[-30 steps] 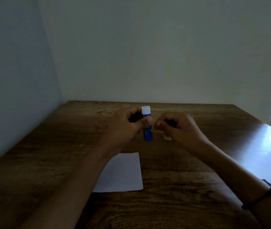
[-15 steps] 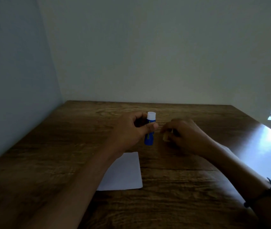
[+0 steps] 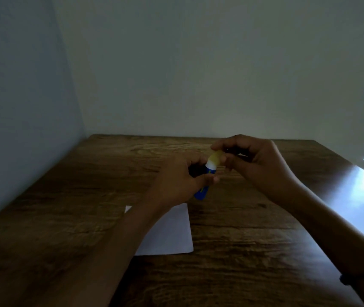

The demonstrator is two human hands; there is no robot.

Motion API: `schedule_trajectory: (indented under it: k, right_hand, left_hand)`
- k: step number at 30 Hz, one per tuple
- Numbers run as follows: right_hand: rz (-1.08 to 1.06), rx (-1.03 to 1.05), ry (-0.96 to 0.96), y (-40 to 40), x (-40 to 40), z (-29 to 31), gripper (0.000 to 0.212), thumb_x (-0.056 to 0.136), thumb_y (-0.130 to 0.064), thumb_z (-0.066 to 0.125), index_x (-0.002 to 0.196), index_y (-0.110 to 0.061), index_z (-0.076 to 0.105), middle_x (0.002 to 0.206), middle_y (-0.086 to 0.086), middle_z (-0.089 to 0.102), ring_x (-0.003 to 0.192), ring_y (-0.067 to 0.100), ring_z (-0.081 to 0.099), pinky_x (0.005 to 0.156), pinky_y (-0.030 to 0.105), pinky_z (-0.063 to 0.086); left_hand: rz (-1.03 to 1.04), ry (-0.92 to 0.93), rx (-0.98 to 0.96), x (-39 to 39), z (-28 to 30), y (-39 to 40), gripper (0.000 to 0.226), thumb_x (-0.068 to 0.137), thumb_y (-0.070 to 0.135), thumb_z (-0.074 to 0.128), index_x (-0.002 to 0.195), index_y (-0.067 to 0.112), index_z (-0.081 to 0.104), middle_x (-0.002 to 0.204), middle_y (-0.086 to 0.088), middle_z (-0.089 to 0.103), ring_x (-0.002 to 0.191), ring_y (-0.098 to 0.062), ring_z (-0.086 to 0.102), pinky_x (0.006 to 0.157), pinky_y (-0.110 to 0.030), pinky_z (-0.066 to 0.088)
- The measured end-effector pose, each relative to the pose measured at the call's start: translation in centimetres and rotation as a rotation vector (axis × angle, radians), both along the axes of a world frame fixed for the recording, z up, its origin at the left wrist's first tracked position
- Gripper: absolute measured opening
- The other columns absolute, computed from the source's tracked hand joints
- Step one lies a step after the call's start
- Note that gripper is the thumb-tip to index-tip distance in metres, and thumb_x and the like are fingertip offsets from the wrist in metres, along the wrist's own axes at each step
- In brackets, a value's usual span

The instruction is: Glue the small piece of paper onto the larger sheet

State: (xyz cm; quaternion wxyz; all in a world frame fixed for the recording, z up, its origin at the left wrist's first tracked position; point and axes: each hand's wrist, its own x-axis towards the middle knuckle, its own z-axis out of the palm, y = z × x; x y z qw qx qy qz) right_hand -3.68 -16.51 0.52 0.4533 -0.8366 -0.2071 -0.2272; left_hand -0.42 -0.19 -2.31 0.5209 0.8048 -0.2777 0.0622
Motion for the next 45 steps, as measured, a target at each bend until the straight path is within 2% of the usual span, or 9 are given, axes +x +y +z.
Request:
schedule_trajectory:
  k: [4, 11, 15, 23, 28, 32, 38, 42, 45]
  right_hand:
    - [-0.015, -0.162, -0.055, 0.1, -0.3, 0.1, 0.023, 0.079, -0.010, 0.065, 0.097, -0.023, 0.068, 0.093, -0.019, 0.065, 0.091, -0.004, 0.061, 0.079, 0.013, 0.050]
    - [-0.058, -0.328, -0.167, 0.2, -0.1, 0.0, 0.018, 0.080, -0.009, 0.064, 0.096, -0.016, 0.067, 0.085, -0.017, 0.061, 0.079, -0.010, 0.056, 0.069, 0.003, 0.041]
    - [-0.071, -0.452, -0.155, 0.3, -0.2, -0.3, 0.011, 0.084, -0.016, 0.060, 0.093, -0.011, 0.062, 0.085, 0.001, 0.064, 0.069, 0.007, 0.055, 0.062, 0.013, 0.041]
    - [-0.213, -0.561, -0.225, 0.5, -0.2, -0.2, 0.031, 0.088, -0.039, 0.049, 0.076, -0.011, 0.055, 0.062, -0.007, 0.048, 0.051, 0.010, 0.045, 0.047, 0.023, 0.033]
    - [-0.140, -0.498, -0.190, 0.5, 0.0, -0.4, 0.019, 0.085, -0.029, 0.057, 0.094, -0.012, 0.057, 0.080, -0.002, 0.058, 0.064, 0.011, 0.050, 0.053, 0.018, 0.037]
    - [-0.129, -0.507, -0.169, 0.3, 0.3, -1.0, 0.020, 0.084, -0.020, 0.060, 0.103, -0.014, 0.057, 0.093, 0.001, 0.063, 0.067, 0.003, 0.048, 0.057, 0.010, 0.036]
    - [-0.112, -0.553, -0.190, 0.0, 1.2, -1.8, 0.027, 0.085, -0.020, 0.058, 0.111, -0.015, 0.057, 0.099, 0.004, 0.063, 0.062, -0.008, 0.040, 0.057, 0.009, 0.030]
    - [-0.100, -0.578, -0.193, 0.2, 1.2, -2.2, 0.033, 0.085, -0.020, 0.058, 0.117, -0.017, 0.053, 0.103, 0.005, 0.063, 0.064, -0.007, 0.037, 0.058, 0.009, 0.027]
    - [-0.121, -0.601, -0.213, 0.3, 0.9, -2.1, 0.037, 0.086, -0.026, 0.056, 0.122, -0.021, 0.050, 0.109, 0.005, 0.063, 0.077, 0.004, 0.044, 0.061, 0.017, 0.035]
  left_hand:
    - [-0.001, -0.082, 0.024, -0.1, -0.1, -0.1, 0.020, 0.068, 0.024, 0.074, 0.087, 0.020, 0.068, 0.085, -0.002, 0.070, 0.077, -0.008, 0.060, 0.067, -0.019, 0.047]
    - [0.074, -0.254, 0.049, -0.3, -0.2, -0.7, 0.020, 0.067, 0.019, 0.075, 0.085, 0.012, 0.068, 0.075, -0.005, 0.067, 0.065, -0.012, 0.057, 0.056, -0.010, 0.038]
    - [0.132, -0.283, 0.071, -0.3, -0.9, -1.1, 0.020, 0.067, 0.017, 0.076, 0.084, 0.010, 0.067, 0.071, 0.006, 0.057, 0.063, -0.002, 0.050, 0.057, -0.005, 0.037]
    - [0.171, -0.340, 0.064, -0.8, -1.2, -1.7, 0.015, 0.067, 0.014, 0.073, 0.072, 0.017, 0.059, 0.061, 0.020, 0.045, 0.058, 0.006, 0.050, 0.057, -0.002, 0.036]
    - [0.087, -0.204, -0.043, -0.5, -1.1, -1.9, 0.019, 0.068, 0.022, 0.062, 0.062, 0.038, 0.055, 0.062, 0.018, 0.055, 0.058, 0.003, 0.054, 0.053, -0.011, 0.040]
    - [-0.011, -0.071, -0.026, -0.1, -1.0, -1.2, 0.028, 0.077, 0.007, 0.064, 0.076, 0.035, 0.062, 0.079, 0.009, 0.063, 0.081, -0.014, 0.061, 0.074, -0.037, 0.051]
    - [0.025, 0.045, 0.072, 0.3, -0.8, -0.6, 0.026, 0.084, 0.003, 0.053, 0.105, 0.013, 0.064, 0.111, -0.006, 0.065, 0.104, -0.017, 0.058, 0.092, -0.036, 0.048]
    - [0.102, 0.043, 0.061, 0.7, -0.4, -0.3, 0.028, 0.085, 0.000, 0.049, 0.105, 0.012, 0.064, 0.094, 0.000, 0.062, 0.086, -0.008, 0.054, 0.074, -0.016, 0.045]
    - [0.120, 0.027, 0.054, 0.6, -0.5, -0.1, 0.027, 0.086, 0.000, 0.049, 0.106, 0.011, 0.063, 0.096, -0.002, 0.063, 0.083, -0.008, 0.054, 0.075, -0.016, 0.044]
